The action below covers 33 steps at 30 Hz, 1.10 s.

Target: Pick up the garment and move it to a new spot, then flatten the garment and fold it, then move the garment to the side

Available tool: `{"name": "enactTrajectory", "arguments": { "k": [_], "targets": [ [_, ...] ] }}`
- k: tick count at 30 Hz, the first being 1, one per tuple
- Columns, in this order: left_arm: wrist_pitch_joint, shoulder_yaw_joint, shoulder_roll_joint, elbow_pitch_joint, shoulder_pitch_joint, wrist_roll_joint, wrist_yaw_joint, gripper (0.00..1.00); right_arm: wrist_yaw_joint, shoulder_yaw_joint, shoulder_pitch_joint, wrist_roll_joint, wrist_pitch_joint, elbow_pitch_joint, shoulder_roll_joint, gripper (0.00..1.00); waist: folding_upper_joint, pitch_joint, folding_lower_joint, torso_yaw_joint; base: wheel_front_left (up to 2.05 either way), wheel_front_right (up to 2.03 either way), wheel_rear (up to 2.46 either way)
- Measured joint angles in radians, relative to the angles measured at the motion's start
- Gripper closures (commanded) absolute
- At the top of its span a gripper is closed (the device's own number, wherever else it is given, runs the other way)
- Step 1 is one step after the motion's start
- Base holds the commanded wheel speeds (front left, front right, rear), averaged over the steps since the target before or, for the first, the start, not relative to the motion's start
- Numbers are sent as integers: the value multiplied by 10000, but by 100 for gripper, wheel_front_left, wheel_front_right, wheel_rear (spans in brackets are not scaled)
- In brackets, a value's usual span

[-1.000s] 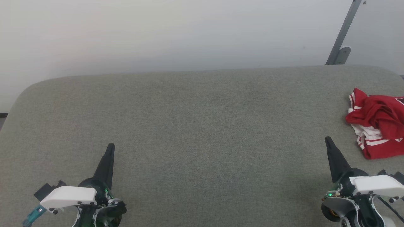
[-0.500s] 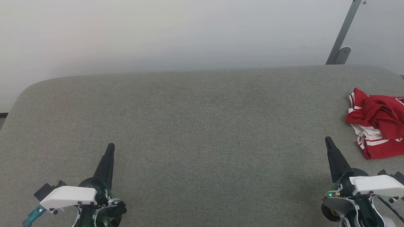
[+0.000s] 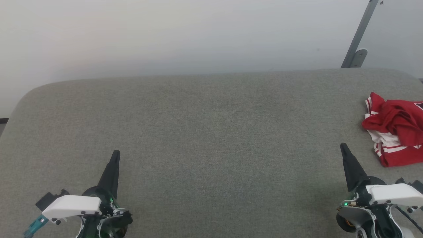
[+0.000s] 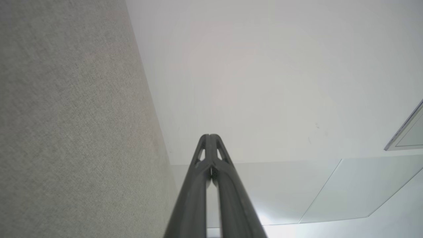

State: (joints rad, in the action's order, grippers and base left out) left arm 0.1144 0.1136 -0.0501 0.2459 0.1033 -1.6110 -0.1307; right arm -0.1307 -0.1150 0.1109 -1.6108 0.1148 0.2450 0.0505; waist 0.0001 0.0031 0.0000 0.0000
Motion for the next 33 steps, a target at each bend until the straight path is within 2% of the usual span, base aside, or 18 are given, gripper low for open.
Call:
{"name": "enactTrajectory", "arguments": {
  "k": [33],
  "targets": [
    [0, -4, 0, 0, 0, 0, 0, 100, 0, 0, -1, 0, 0, 0, 0, 100, 0, 0, 0, 0, 0, 0, 0]
  ]
}}
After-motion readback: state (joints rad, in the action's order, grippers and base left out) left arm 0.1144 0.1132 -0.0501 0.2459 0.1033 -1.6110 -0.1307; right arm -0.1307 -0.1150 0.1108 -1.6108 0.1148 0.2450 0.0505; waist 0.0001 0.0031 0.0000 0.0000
